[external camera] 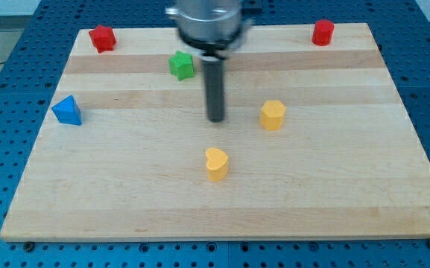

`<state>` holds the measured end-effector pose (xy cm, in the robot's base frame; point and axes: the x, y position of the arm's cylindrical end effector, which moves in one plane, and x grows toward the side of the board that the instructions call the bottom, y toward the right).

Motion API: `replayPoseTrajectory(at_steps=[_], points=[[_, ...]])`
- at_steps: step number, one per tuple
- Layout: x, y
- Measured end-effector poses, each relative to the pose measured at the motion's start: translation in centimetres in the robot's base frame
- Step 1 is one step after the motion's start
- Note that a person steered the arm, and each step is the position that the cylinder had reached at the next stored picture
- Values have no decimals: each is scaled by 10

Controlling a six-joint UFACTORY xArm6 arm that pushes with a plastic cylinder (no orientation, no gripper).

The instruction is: Move yellow heart towards bottom left

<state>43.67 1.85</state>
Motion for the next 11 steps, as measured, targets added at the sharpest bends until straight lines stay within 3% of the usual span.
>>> replayPoseTrajectory(at_steps=[1, 2, 4, 5, 6, 7, 8, 10, 11], points=[[8, 65], [-15, 102], [-19, 133], [-8, 124], [30, 115], [59, 74], [61, -14], [93, -21], [97, -59]])
